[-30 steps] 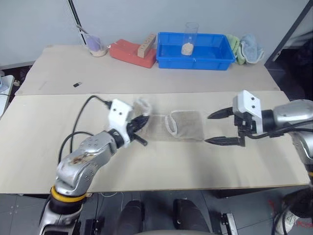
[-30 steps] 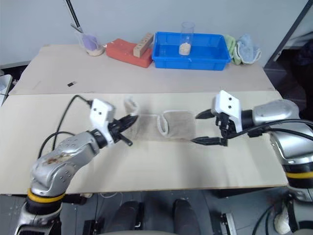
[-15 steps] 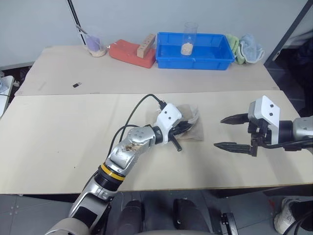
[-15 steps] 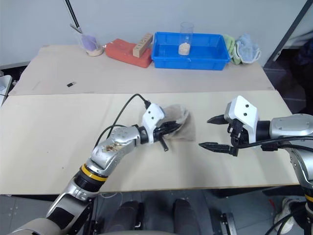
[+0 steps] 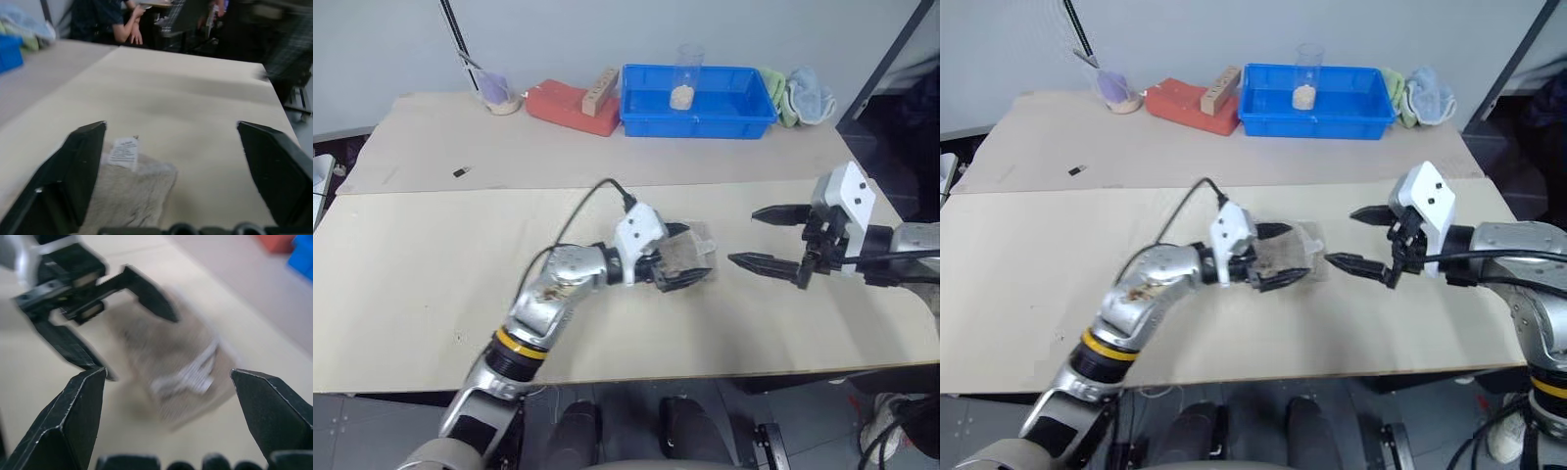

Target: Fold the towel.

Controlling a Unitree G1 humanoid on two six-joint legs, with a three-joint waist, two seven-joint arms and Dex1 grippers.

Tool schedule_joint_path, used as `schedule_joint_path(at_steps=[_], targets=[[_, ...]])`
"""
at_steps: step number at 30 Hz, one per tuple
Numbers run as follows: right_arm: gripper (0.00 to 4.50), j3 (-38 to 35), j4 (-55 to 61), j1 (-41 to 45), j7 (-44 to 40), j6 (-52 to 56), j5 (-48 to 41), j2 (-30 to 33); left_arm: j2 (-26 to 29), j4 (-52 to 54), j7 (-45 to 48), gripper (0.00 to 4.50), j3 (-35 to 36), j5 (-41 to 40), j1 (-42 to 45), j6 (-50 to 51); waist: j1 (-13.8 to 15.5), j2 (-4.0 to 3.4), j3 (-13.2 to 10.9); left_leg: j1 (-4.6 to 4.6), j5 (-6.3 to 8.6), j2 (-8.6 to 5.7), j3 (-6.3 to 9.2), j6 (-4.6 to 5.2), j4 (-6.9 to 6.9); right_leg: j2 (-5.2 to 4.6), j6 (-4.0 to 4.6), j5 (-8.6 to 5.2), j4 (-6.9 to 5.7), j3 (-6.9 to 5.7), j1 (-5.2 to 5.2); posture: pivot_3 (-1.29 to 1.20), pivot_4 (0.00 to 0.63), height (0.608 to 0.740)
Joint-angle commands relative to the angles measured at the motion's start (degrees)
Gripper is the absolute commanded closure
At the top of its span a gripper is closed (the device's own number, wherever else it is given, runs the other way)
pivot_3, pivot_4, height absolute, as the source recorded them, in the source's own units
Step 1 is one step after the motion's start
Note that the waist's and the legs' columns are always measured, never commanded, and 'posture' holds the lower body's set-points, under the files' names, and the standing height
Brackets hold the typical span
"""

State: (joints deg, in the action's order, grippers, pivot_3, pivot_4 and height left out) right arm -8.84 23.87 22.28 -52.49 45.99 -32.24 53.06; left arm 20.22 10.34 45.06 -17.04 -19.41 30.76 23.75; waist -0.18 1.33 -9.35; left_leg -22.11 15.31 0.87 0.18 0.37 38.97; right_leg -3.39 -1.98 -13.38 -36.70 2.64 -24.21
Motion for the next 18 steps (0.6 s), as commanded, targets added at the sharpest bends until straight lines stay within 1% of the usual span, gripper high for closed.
schedule_joint_path(at_steps=[1,4,8,10,13,15,18], targets=[[0.00,5.50,-3.90,3.57,4.78,-1.78,4.18,-4.69,7.45,5.73,6.43,0.07,6.58,-3.41,-1.18,-0.49,-0.68,0.00,0.00,0.01,0.00,0.05,0.00,0.00,-0.01,0.04,0.00,0.00,0.00,-0.01,0.00,0.00,0.150,0.740],[0.00,10.81,-12.47,7.36,9.99,-5.80,10.82,-11.00,15.92,10.03,13.42,0.07,11.16,-8.69,-3.24,2.50,-0.92,0.00,0.00,-0.01,0.00,0.06,-0.02,0.00,-0.04,0.03,0.01,-0.01,-0.01,0.00,-0.06,0.00,0.150,0.740],[0.00,13.74,-21.67,10.62,11.29,-9.66,14.83,-16.20,22.25,13.74,16.46,0.07,16.14,-14.06,-4.17,6.21,-0.15,0.00,-0.02,-0.20,0.00,0.01,0.01,-0.01,0.02,-0.04,-0.01,-0.01,0.05,-0.09,-0.13,0.00,0.150,0.740],[0.00,14.45,-25.79,12.39,11.94,-10.26,15.83,-18.57,26.08,15.73,19.28,0.07,19.31,-16.51,-6.28,7.01,-0.36,0.01,-0.02,-0.20,0.00,-0.01,0.00,-0.01,0.03,-0.07,-0.02,-0.01,0.06,-0.06,-0.11,0.00,0.150,0.740],[0.00,14.86,-30.40,13.72,12.76,-11.59,17.75,-20.52,29.41,17.37,21.01,0.07,22.30,-18.01,-9.22,7.04,-0.39,0.01,-0.02,-0.19,0.00,-0.01,0.01,0.00,0.01,-0.07,-0.02,-0.01,0.04,-0.06,-0.12,0.00,0.150,0.740],[0.00,15.00,-33.17,14.18,13.28,-10.03,18.44,-21.61,31.34,18.64,21.37,0.07,24.94,-18.18,-12.01,6.55,-0.69,0.01,-0.02,-0.16,0.00,0.03,-0.01,0.00,0.00,-0.04,-0.02,-0.01,0.03,-0.05,-0.12,0.00,0.150,0.740],[0.00,14.23,-34.34,14.36,12.02,-6.98,16.97,-22.83,31.19,19.82,19.79,0.07,26.62,-17.97,-13.16,5.32,-0.53,0.01,-0.03,-0.14,0.00,0.06,0.03,0.00,-0.03,-0.01,0.00,-0.02,0.00,-0.09,-0.13,0.00,0.150,0.740]])
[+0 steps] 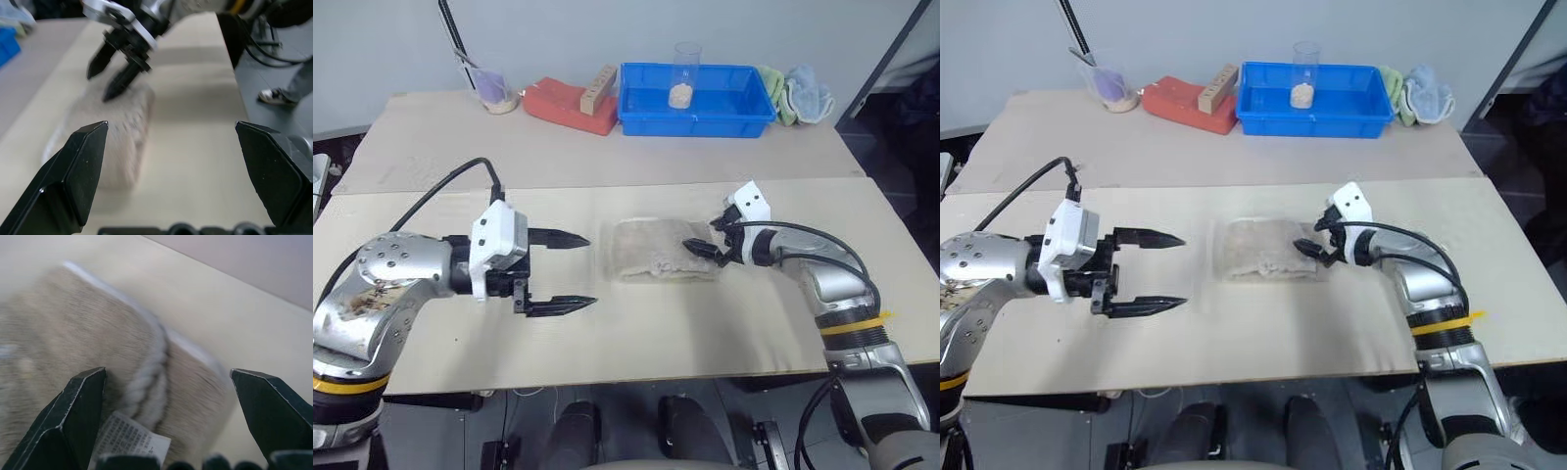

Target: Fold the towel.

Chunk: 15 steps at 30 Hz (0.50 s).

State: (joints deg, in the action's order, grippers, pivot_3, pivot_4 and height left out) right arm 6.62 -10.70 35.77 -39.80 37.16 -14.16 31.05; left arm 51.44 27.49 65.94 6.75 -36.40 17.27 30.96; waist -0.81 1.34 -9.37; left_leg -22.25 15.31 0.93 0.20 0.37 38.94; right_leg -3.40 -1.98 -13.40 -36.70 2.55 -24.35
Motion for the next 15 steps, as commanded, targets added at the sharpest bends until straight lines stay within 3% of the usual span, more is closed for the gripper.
schedule_joint_path(at_steps=[1,8,13,14,15], targets=[[0.26,-1.50,-0.06,1.04,-0.88,2.54,-1.56,-1.28,-0.29,2.89,-1.60,0.03,3.13,-0.94,0.30,-2.12,0.09,0.00,0.00,-0.01,0.00,0.00,0.00,0.00,0.00,0.00,0.00,0.00,-0.02,-0.01,0.00,0.00,0.150,0.740],[2.51,-1.08,-1.13,2.68,-2.44,2.40,-1.29,-4.11,0.18,3.99,-3.24,0.00,5.77,-3.78,-1.15,-0.53,-0.15,-0.01,0.00,0.04,0.00,0.01,-0.01,0.00,0.00,0.01,0.00,0.00,-0.05,0.03,0.00,0.00,0.150,0.740],[4.19,-0.89,-5.56,6.79,-1.84,-6.17,3.78,-1.67,0.21,3.19,-5.16,0.00,8.24,-7.29,0.39,1.32,-0.21,-0.02,-0.01,0.02,0.00,0.01,-0.02,0.00,-0.01,0.00,0.00,0.00,-0.05,0.03,-0.02,0.00,0.150,0.740],[4.49,-1.61,-7.94,8.24,-1.22,-7.67,4.58,-0.98,0.40,2.99,-5.21,0.00,8.40,-7.75,0.85,1.54,-0.15,-0.03,-0.01,0.02,0.00,-0.01,-0.03,0.00,0.00,-0.01,0.00,0.00,-0.05,0.03,-0.02,0.00,0.150,0.740],[4.49,-2.17,-10.82,9.73,-0.92,-9.24,5.31,-0.22,0.44,2.88,-5.49,0.00,8.64,-8.43,1.52,1.81,-0.03,-0.03,-0.02,0.01,0.00,-0.03,-0.04,-0.01,0.01,-0.02,0.00,0.00,-0.05,0.04,-0.03,0.00,0.150,0.740]])
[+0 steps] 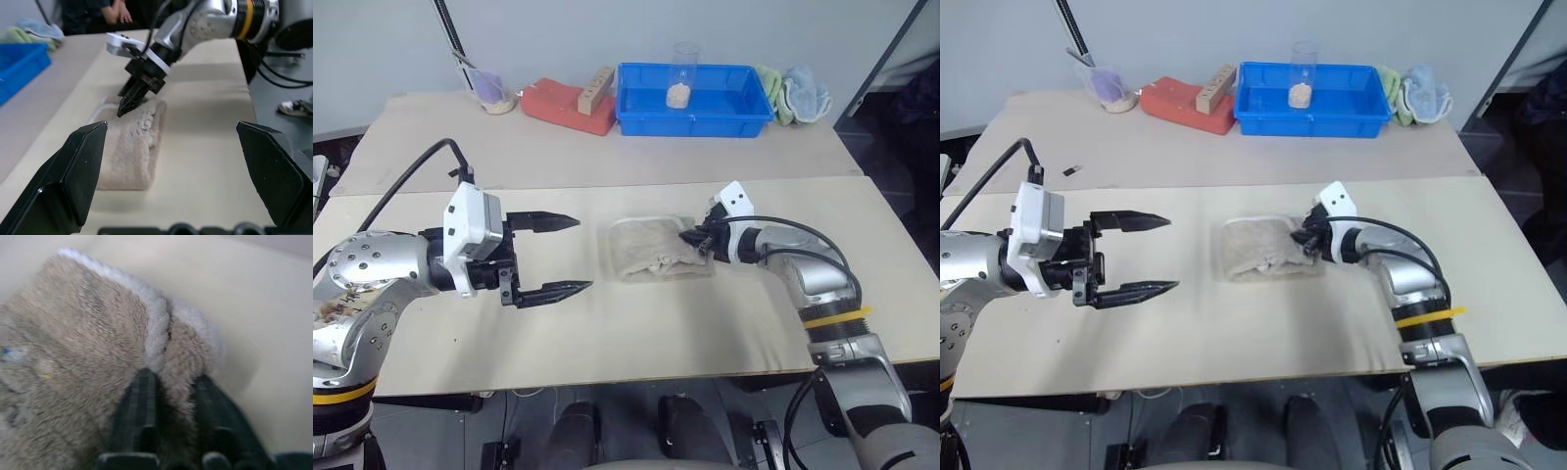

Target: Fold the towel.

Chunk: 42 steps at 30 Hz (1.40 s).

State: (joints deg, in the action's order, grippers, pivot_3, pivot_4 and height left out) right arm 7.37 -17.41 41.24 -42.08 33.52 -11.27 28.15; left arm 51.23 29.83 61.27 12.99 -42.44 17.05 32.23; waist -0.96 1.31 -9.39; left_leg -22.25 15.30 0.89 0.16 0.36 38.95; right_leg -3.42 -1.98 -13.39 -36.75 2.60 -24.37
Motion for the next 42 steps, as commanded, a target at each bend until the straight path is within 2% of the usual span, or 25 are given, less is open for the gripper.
schedule_joint_path(at_steps=[1,9,11,14,20,23,27,30,33,42], targets=[[4.49,-3.31,-7.18,5.54,1.70,-7.07,2.95,3.20,0.84,0.55,-0.93,0.00,2.61,-3.13,2.37,0.99,0.17,0.00,0.00,0.01,0.00,-0.02,0.00,0.00,0.00,-0.01,0.00,0.00,0.01,0.00,0.01,0.00,0.150,0.740],[4.49,-2.80,-23.99,12.05,4.30,-15.18,7.34,0.96,2.17,0.17,-0.52,0.00,2.14,-2.18,2.28,0.50,-0.84,0.00,0.00,0.01,0.00,0.03,-0.02,0.00,-0.10,0.02,0.01,0.00,0.03,0.03,-0.01,0.00,0.150,0.740],[3.63,-3.51,-25.58,12.87,5.37,-17.07,7.83,0.63,2.38,-0.19,-1.16,0.00,1.99,-0.68,1.77,0.13,-1.31,0.00,0.00,0.00,0.00,0.03,-0.01,0.00,-0.10,0.02,0.01,0.00,0.02,0.03,-0.02,0.00,0.150,0.740],[2.64,-5.06,-25.11,13.98,6.44,-19.77,7.72,1.17,2.35,-1.21,-2.27,0.00,2.97,0.15,1.06,0.43,-1.53,-0.01,0.00,-0.01,0.00,0.02,-0.01,0.00,-0.11,0.00,0.01,0.00,0.01,0.04,-0.02,0.00,0.150,0.740],[0.60,-7.17,-15.16,13.42,1.53,-18.60,5.88,5.05,3.19,-3.28,-6.20,0.00,7.69,1.84,-1.70,0.90,-1.48,-0.02,-0.01,-0.04,0.00,0.04,0.03,0.00,-0.14,0.00,0.00,0.00,-0.01,0.02,-0.03,0.00,0.150,0.740],[0.60,-7.67,-5.85,10.13,-8.42,-16.43,2.35,10.09,6.96,-3.90,-7.83,0.00,11.95,4.68,-6.79,4.17,-1.38,-0.04,-0.02,-0.03,0.01,0.05,0.05,0.02,-0.18,0.00,0.00,0.00,0.00,0.01,-0.03,0.00,0.150,0.740],[0.60,-7.29,3.55,3.71,-20.51,-16.54,-1.07,17.96,8.97,-2.60,-8.08,0.00,18.27,8.78,-16.29,5.35,-1.14,-0.05,-0.03,-0.02,0.04,0.07,0.09,0.07,-0.21,-0.02,0.00,0.00,0.02,-0.01,-0.01,0.00,0.150,0.740],[0.60,-7.44,8.05,-0.92,-26.17,-15.41,-3.05,22.47,7.71,-2.08,-5.68,0.00,23.02,5.64,-21.37,7.36,-0.99,-0.05,-0.04,0.01,0.07,0.08,0.05,0.10,-0.21,-0.04,0.00,0.00,0.11,-0.01,0.00,0.00,0.150,0.740],[0.60,-8.19,10.59,-4.39,-27.69,-14.17,-4.16,24.37,6.75,-2.72,-5.13,0.00,24.35,8.18,-25.22,4.86,-1.01,-0.05,-0.04,0.10,0.07,0.09,-0.01,0.10,-0.17,-0.06,0.02,-0.01,0.13,0.02,0.02,0.00,0.150,0.740],[0.60,-9.69,12.88,-10.57,-27.36,-15.20,-4.05,26.93,6.29,-3.77,-4.23,0.00,26.16,10.15,-27.11,1.94,-0.23,-0.04,-0.04,0.24,0.07,0.10,-0.14,0.10,-0.17,-0.02,0.13,-0.08,0.03,0.02,0.07,0.00,0.150,0.740]])
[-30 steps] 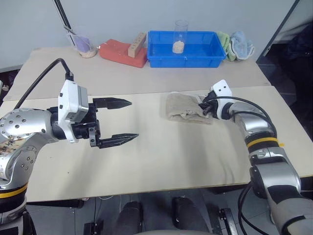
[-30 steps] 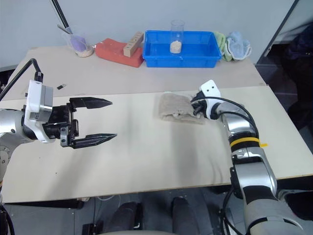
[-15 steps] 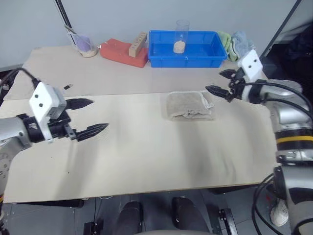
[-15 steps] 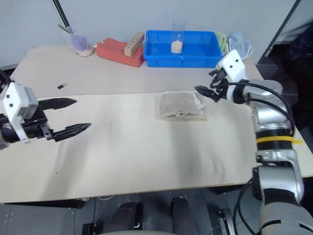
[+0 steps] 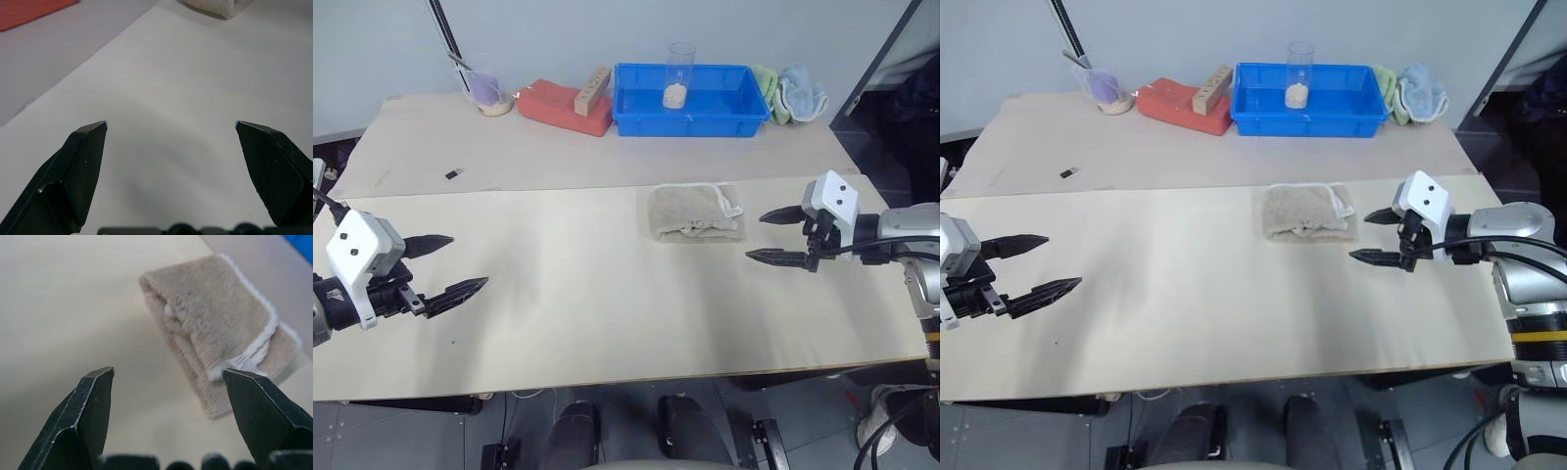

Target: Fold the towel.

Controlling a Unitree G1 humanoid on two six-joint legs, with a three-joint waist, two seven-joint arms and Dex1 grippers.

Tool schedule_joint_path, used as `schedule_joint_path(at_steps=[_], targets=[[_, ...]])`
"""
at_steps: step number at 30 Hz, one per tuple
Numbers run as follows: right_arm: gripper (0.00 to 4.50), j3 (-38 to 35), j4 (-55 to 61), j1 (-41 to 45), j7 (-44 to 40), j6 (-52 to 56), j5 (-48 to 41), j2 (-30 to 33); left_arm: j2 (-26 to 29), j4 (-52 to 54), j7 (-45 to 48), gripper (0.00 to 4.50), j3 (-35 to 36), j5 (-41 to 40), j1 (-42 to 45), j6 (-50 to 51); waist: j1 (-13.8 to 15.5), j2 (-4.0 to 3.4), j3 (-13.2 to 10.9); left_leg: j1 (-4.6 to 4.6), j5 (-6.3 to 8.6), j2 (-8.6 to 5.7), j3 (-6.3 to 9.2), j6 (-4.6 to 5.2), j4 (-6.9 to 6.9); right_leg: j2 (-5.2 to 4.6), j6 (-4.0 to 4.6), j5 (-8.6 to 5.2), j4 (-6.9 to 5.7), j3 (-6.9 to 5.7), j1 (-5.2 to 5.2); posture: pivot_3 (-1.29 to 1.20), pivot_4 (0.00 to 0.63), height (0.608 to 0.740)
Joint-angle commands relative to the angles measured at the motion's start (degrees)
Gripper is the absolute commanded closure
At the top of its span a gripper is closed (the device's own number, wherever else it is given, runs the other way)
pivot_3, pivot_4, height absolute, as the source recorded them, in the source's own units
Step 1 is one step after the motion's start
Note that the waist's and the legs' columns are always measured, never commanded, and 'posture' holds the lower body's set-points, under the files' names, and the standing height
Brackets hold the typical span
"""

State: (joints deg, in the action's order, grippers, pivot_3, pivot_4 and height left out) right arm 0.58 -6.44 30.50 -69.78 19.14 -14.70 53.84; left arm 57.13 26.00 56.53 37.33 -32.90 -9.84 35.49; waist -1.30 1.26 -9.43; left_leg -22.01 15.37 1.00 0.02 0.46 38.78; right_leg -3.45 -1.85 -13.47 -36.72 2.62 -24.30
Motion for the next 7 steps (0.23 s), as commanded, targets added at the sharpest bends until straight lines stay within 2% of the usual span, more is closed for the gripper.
schedule_joint_path(at_steps=[1,7], targets=[[0.60,-3.00,2.10,0.07,0.45,-0.63,-0.75,1.30,0.32,0.05,0.53,0.00,1.83,0.63,-0.23,-1.45,0.16,0.00,0.00,0.00,0.00,-0.01,-0.01,0.00,0.00,-0.01,0.00,0.00,0.00,0.01,0.00,0.00,0.150,0.740],[0.60,-3.22,2.49,0.12,0.63,-0.09,-0.73,1.02,-0.01,0.16,0.79,0.00,1.75,0.19,0.12,-1.47,0.31,0.00,0.00,0.00,0.00,0.01,-0.02,0.00,0.01,0.00,0.00,0.00,0.00,0.01,0.00,0.00,0.150,0.740]])
